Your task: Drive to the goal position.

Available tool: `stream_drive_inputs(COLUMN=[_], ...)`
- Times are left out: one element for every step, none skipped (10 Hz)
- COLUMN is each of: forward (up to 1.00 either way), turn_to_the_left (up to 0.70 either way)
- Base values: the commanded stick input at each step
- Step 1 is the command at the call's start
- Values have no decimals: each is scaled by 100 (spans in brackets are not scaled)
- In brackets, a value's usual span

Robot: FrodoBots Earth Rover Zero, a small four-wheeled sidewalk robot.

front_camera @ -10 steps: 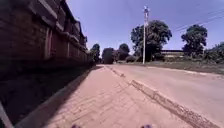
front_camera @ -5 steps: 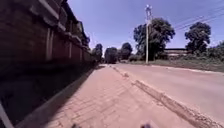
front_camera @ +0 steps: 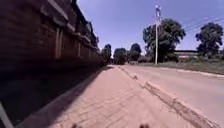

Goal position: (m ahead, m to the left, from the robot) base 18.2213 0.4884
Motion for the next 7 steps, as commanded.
stream_drive_inputs(forward=[30,30,30,30,30,30,30], turn_to_the_left=[0,0,0,0,0,0,0])
